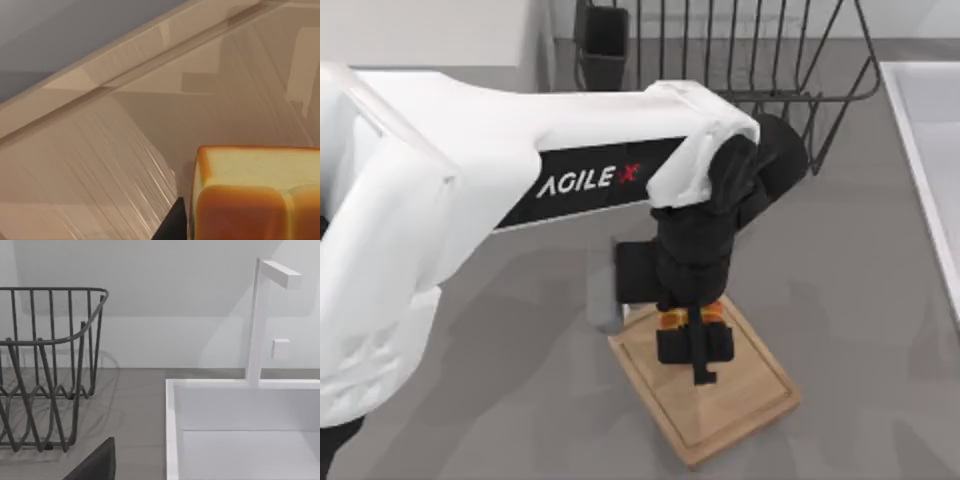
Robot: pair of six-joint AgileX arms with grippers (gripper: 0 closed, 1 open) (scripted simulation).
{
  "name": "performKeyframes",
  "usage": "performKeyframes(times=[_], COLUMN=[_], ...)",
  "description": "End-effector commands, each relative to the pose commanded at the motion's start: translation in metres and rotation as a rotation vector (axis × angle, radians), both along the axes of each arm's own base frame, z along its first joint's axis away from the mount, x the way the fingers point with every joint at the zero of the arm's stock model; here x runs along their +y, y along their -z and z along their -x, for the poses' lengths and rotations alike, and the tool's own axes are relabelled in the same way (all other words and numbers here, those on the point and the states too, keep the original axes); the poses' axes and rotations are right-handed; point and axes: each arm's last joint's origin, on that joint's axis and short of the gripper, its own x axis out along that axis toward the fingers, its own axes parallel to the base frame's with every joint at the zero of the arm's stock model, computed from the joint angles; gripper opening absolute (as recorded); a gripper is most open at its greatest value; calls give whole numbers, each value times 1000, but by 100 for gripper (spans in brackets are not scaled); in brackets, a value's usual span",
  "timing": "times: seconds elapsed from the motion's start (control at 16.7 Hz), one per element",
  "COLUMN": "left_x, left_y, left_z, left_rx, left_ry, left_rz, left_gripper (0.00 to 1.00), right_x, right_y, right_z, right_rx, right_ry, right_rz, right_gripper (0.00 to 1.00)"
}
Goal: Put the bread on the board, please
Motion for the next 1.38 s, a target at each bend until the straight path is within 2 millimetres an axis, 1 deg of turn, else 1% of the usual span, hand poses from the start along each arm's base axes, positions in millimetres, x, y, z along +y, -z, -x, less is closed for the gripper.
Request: performKeyframes(times=[0.24,1.02,1.08,1.38], left_x=[0,0,0,0], left_y=[1,1,1,1], left_z=[0,0,0,0], left_rx=[1,1,1,1], left_ry=[0,0,0,0], left_rz=[-1,-1,-1,-1], left_gripper=[0,98,100,100], right_x=[0,0,0,0], right_y=[0,0,0,0], right_z=[0,0,0,0], right_rx=[0,0,0,0], right_ry=[0,0,0,0], right_rz=[0,0,0,0], right_gripper=[100,100,100,100])
